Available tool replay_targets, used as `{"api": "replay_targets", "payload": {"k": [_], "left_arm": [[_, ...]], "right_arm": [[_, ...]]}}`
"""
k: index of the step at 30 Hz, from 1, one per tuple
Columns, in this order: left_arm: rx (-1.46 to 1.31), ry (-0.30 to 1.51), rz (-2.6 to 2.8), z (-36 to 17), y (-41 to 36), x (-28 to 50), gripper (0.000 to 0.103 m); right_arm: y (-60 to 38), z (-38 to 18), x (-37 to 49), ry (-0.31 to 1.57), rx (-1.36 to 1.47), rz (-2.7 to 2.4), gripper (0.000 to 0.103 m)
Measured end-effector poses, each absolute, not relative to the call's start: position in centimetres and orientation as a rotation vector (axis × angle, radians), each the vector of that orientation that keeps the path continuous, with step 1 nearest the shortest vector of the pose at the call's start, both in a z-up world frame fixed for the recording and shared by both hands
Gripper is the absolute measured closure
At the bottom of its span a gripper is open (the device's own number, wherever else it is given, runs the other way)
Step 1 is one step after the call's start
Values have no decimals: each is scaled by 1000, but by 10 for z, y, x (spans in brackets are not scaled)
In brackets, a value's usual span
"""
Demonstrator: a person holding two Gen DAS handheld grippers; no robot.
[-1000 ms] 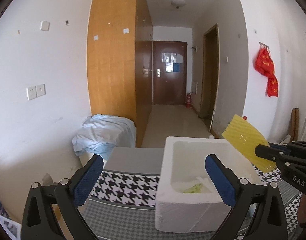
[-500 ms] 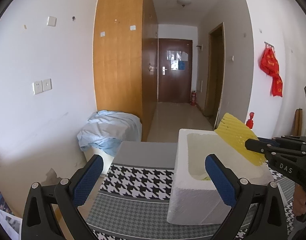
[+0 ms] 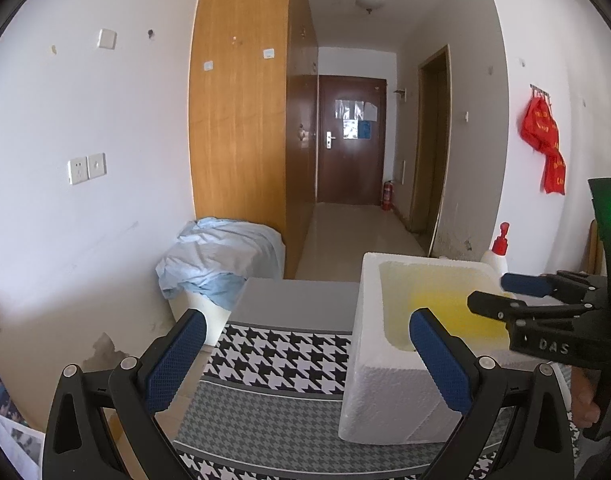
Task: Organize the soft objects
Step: 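Move the right tool over the foam box and open it to drop the sponge, then withdraw both tools from the foam box back over the table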
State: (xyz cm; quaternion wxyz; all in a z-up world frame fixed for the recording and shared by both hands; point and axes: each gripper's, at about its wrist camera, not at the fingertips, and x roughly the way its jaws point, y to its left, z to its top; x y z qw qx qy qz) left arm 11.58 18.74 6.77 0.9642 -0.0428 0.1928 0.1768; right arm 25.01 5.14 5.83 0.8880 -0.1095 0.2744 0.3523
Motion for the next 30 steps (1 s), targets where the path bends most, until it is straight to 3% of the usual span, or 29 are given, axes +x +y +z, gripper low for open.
{"api": "replay_targets", "payload": {"k": [17,21,30], "left_arm": [[-67,390,332,72,178,110,1],[-65,382,321,74,175,107,1],[-93,386,296,72,166,109,1]], "right_arm": [[29,69,227,536,-178,745,32],[20,70,220,513,-167,744,24],[4,71,207,482,-163,736,18]]}}
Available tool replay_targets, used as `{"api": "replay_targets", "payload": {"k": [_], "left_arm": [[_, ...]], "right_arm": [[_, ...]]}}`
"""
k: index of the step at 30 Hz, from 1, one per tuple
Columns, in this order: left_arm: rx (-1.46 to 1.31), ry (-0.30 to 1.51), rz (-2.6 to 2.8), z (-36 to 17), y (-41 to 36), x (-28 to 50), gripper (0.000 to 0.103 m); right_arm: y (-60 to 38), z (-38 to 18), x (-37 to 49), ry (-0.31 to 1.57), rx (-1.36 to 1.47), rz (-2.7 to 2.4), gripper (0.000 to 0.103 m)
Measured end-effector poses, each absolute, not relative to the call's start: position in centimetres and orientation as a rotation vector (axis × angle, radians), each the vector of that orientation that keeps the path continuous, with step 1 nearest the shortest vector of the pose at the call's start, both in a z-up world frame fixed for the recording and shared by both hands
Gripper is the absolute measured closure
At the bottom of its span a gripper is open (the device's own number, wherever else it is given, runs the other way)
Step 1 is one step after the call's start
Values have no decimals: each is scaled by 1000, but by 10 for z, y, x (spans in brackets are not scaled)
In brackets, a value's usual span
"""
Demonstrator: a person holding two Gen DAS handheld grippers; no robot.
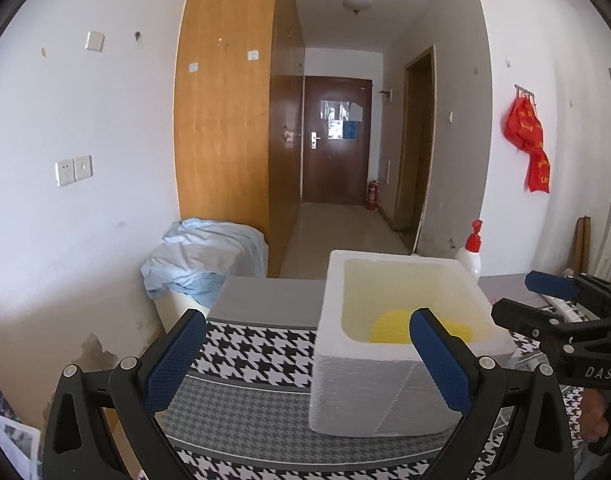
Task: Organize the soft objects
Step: 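Withdraw both tools from the foam box back over the table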
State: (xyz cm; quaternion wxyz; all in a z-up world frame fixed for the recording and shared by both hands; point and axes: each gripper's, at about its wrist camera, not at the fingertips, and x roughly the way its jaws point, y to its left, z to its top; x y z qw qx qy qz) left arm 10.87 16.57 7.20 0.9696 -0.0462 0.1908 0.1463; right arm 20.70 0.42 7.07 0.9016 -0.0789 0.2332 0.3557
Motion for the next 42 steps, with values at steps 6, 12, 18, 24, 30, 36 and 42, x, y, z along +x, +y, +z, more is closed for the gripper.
{"api": "replay_targets", "payload": {"k": [6,12,18,24,30,36,42], "left_arm": [[-94,382,282,72,154,106,1],[-83,378,268,73,142,103,1],[-91,371,258,72,132,99,1],[-64,341,245,71,111,93,1],[-67,336,203,67,97,96,1],[-52,339,148,64,77,103,1],[-52,350,131,57,61,108,1]], "right_arm": [[-8,71,197,457,-167,735,17],[-22,69,189,437,-152,738,16],[-36,64,183,431,-142,735,16],[-51,59,181,428,-142,714,16],[-68,53,179,431,-123,694,16],[-87,49,176,417,-124,634,16],[-106,43,174,415,-129,589,16]]}}
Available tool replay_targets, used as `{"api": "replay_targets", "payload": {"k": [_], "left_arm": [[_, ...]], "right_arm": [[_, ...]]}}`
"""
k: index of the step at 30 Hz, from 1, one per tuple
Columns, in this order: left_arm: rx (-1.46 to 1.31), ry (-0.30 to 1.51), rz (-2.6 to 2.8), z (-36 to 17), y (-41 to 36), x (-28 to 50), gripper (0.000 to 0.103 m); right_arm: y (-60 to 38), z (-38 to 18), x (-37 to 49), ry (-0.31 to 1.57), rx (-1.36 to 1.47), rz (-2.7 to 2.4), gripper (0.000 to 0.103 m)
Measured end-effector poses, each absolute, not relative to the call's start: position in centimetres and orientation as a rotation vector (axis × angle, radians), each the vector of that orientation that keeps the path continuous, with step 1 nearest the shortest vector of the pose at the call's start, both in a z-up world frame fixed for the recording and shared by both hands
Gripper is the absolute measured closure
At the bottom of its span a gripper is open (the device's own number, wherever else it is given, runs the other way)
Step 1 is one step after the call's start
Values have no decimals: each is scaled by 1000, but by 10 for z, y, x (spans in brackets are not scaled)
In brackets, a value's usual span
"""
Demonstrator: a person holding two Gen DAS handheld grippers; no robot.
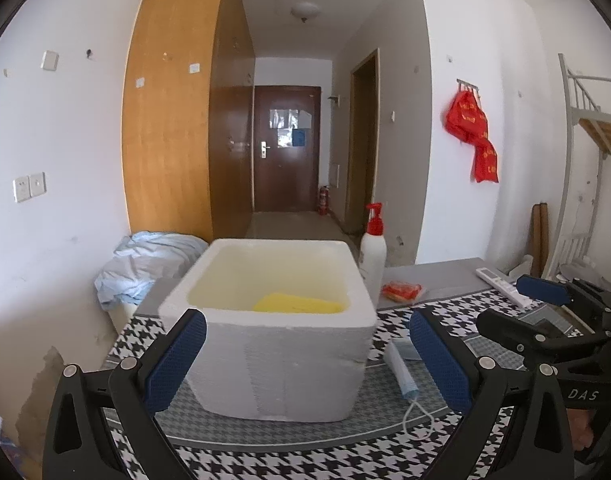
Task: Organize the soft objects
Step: 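Withdraw both tools from the foam box back over the table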
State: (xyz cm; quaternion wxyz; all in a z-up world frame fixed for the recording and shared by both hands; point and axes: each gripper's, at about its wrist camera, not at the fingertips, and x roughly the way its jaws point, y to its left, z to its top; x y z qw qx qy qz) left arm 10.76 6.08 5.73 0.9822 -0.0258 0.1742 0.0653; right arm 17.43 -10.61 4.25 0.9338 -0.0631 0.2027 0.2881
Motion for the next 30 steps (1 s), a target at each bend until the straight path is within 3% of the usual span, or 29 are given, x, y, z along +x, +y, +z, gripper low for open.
{"api": "replay_targets", "payload": {"k": [30], "left_arm": [[-61,432,2,17,11,126,1]], "right_arm": [[-159,4,188,510,-87,464,16]]}}
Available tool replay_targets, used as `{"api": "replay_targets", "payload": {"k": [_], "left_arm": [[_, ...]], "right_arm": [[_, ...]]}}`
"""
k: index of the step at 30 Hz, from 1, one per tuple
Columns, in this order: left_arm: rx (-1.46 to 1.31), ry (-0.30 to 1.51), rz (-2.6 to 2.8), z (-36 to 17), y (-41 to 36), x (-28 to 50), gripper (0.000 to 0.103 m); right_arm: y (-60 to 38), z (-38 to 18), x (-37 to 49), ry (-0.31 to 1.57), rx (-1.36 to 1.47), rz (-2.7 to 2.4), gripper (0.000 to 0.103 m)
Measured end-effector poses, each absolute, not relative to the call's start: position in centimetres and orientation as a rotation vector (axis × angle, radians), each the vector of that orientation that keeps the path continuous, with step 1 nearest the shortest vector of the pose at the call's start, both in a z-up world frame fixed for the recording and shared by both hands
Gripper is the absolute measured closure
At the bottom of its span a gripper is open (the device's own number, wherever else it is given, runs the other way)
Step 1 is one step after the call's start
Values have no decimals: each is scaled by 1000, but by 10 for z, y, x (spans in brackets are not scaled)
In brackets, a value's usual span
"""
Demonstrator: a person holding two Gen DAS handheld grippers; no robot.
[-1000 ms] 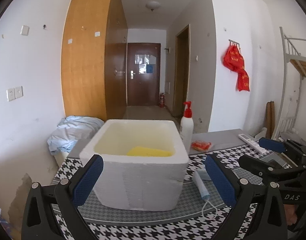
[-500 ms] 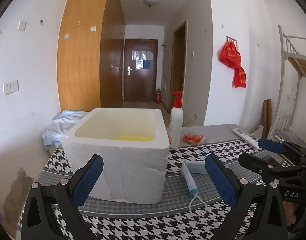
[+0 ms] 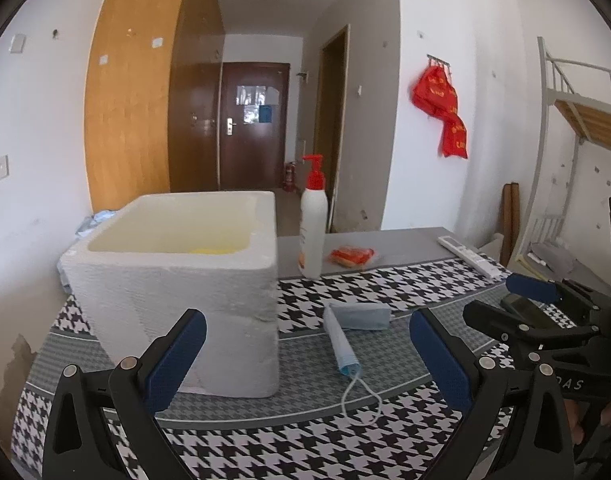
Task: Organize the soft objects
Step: 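Withdraw both tools from the foam box back over the table, then move the left tool to the blue face mask while the right tool approaches the white foam tube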
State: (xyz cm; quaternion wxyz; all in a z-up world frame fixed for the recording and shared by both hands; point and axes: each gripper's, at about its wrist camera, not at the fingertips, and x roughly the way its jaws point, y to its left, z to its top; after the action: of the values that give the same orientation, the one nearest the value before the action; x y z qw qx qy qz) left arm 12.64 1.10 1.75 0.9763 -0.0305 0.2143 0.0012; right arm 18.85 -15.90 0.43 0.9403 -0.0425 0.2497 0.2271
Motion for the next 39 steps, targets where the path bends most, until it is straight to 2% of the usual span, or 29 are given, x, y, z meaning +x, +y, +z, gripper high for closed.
{"api": "replay_targets", "payload": {"k": [39], "left_arm": [[-34,585,-65,-18,-34,174,1]], "right_arm": [[-196,-42,212,641,-35,386,16]]}}
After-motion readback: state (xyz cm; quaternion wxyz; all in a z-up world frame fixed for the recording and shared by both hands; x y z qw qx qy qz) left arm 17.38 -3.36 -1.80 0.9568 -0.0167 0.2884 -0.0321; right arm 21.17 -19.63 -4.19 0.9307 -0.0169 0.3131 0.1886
